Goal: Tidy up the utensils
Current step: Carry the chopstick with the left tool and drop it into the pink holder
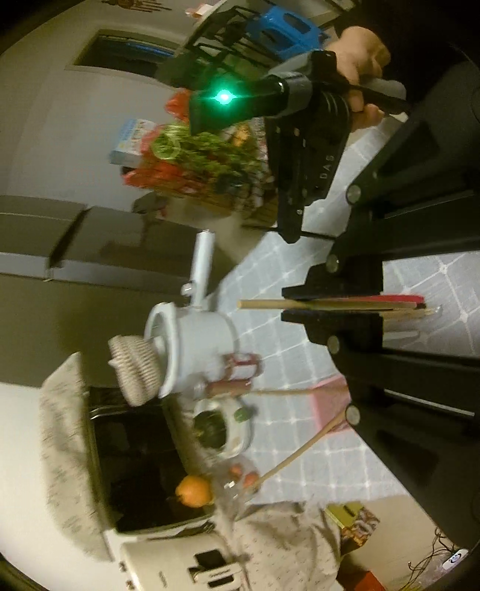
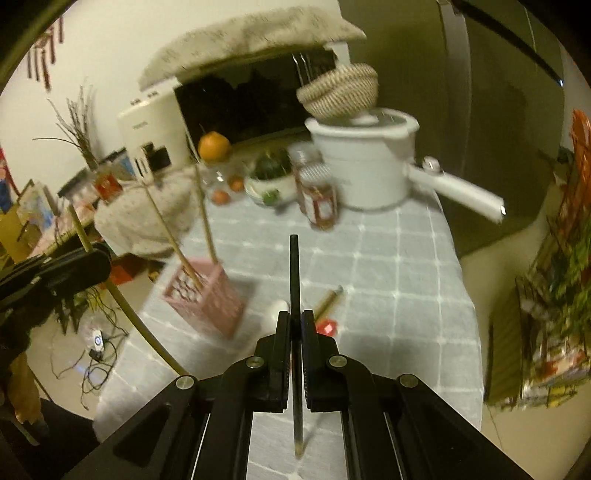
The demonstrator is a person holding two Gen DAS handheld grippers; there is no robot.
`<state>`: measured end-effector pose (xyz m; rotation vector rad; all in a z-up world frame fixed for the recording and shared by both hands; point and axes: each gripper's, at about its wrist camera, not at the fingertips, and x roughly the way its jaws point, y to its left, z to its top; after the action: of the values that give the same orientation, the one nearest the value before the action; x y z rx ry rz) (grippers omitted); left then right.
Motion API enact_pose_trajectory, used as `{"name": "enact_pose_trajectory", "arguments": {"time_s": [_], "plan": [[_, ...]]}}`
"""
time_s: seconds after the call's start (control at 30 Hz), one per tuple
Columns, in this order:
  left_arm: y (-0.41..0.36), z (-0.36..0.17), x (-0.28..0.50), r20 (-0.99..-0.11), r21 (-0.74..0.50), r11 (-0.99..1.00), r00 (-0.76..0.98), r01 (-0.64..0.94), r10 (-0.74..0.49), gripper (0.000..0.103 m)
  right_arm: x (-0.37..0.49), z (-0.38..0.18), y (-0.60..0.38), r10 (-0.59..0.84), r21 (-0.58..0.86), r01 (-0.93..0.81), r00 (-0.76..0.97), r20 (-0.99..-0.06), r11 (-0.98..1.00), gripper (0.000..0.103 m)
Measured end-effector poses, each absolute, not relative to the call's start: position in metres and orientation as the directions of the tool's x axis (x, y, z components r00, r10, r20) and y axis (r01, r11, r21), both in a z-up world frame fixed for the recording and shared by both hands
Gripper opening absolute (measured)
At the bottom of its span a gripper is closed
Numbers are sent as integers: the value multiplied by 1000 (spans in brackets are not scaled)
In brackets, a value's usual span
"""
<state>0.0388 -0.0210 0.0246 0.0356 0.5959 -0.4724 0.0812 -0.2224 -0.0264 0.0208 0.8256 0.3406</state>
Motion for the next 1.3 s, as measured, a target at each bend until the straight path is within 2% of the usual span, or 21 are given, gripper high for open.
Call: {"name": "enact_pose_trajectory", "arguments": {"time_s": [0.33, 0.53, 0.7, 0.87, 0.97, 1.03, 1.3], "plan": [[25, 61, 36, -371, -113, 932, 856, 344, -360, 6, 93, 20, -200, 352, 177, -311, 714, -605, 934, 5], [44, 52, 47, -326, -96, 960, 903, 263, -280, 6, 96, 20, -192, 350, 169, -314, 714, -607, 934, 5], [56, 40, 59, -333, -101, 971, 912, 216, -238, 6, 96, 14, -189, 347, 163, -319, 693, -632, 934, 5], [60, 25, 70, -361, -88, 980, 911, 178, -198, 6, 92, 14, -186, 354, 166, -325, 693, -628, 931, 5], [63, 19, 76, -348, -92, 982, 919, 165, -186, 6, 90, 17, -184, 357, 165, -330, 698, -620, 930, 5], [66, 14, 81, -345, -116, 979, 917, 168, -199, 6, 90, 19, -182, 360, 161, -335, 701, -616, 928, 5], [65, -10, 103, -426, -168, 968, 872, 184, -240, 6, 84, 34, -165, 386, 143, -378, 708, -591, 914, 5]]}}
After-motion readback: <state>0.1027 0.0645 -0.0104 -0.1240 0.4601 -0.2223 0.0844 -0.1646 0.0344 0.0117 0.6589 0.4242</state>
